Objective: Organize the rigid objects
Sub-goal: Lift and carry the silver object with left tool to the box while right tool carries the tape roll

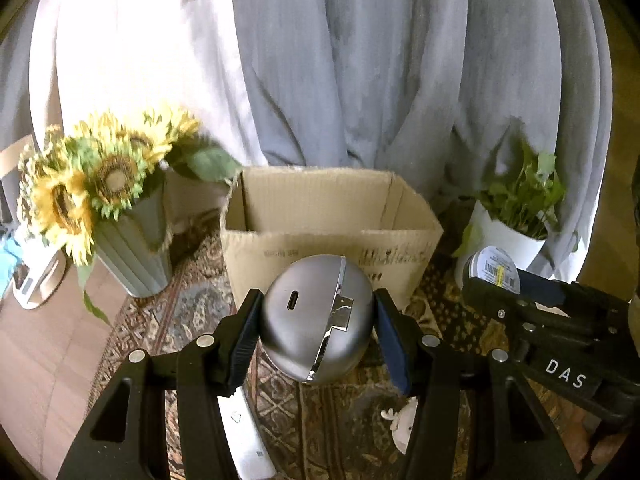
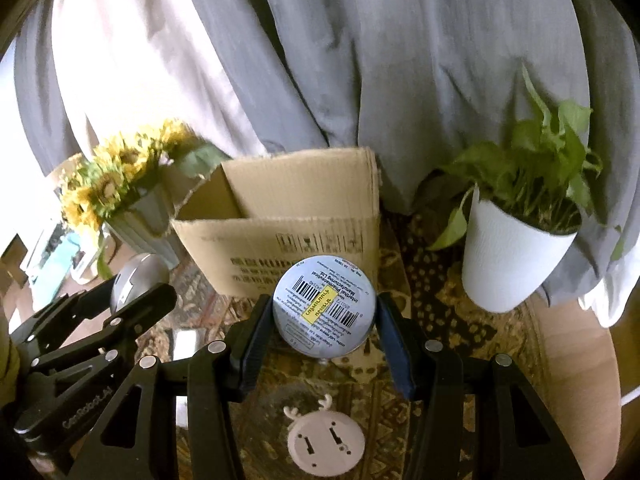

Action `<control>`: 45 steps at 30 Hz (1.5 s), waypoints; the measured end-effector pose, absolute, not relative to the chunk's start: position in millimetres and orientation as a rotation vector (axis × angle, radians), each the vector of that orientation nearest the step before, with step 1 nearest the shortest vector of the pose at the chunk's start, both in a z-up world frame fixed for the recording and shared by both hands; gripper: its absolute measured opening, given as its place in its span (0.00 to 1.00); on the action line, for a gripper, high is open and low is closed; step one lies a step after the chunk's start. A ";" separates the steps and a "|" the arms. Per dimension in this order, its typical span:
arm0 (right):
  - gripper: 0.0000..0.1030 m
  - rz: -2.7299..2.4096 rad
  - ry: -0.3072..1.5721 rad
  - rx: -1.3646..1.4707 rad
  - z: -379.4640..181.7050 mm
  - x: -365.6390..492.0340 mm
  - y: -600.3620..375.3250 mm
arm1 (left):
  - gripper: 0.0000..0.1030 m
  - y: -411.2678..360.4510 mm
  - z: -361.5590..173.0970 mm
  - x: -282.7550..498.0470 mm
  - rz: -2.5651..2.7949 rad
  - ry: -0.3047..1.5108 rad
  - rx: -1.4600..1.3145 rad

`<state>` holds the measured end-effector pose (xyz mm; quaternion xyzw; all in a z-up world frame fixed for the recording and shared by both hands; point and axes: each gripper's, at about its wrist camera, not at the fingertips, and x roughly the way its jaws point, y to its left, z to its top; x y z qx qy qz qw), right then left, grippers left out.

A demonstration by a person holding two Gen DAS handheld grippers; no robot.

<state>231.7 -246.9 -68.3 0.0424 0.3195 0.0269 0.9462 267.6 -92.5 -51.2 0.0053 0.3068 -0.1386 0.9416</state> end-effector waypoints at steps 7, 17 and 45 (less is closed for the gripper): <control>0.51 0.062 0.593 0.088 -48.4 235.3 -243.0 | 0.53 -89.9 -30.0 273.9 -0.276 0.570 0.012; 0.51 0.080 0.520 0.085 -24.1 248.8 -237.6 | 0.53 -89.5 -5.1 289.8 -0.269 0.515 0.011; 0.51 0.074 0.551 0.091 -6.9 349.9 -253.5 | 0.53 -103.3 10.8 393.7 -0.199 0.541 0.090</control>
